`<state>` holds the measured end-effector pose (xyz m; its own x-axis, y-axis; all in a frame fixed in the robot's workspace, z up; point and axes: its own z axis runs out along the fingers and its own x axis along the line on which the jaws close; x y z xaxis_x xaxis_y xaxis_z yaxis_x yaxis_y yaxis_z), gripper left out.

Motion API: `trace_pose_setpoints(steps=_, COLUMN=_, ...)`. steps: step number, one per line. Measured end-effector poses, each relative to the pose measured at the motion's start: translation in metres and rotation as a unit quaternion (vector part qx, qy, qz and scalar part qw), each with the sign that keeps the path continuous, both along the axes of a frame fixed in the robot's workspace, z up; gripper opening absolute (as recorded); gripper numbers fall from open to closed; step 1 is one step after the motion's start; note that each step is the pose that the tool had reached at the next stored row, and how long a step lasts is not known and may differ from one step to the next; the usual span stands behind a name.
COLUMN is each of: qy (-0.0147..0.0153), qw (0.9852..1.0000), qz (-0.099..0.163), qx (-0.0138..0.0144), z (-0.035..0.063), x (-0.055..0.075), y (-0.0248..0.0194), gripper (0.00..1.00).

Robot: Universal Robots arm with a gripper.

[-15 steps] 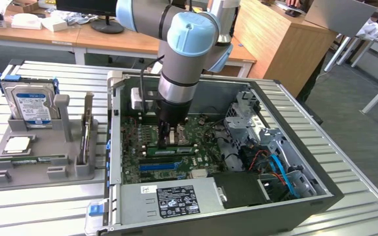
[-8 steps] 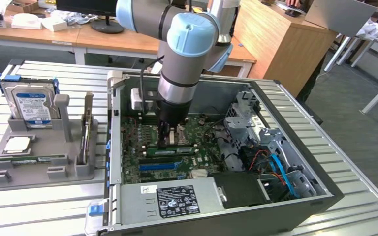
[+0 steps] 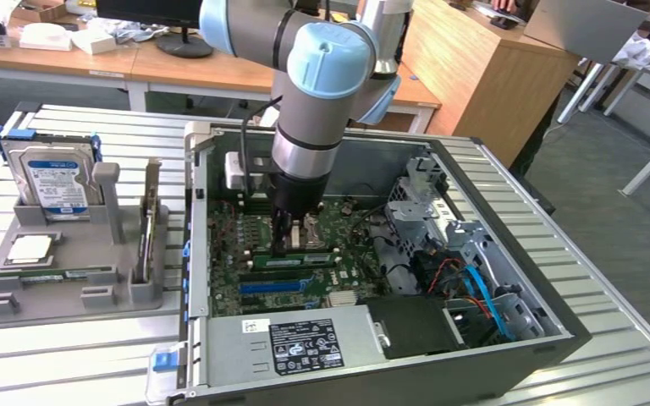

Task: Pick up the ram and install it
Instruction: 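Press down the ram until it locks into place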

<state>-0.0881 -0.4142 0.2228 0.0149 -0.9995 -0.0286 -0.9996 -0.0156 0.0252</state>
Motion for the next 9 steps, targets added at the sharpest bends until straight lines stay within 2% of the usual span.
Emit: trace_pose_setpoints(steps=9, qy=0.0000, qw=1.0000, qz=0.000, qx=-0.0001, z=-0.0006, x=0.0000, y=0.0000, gripper=0.10)
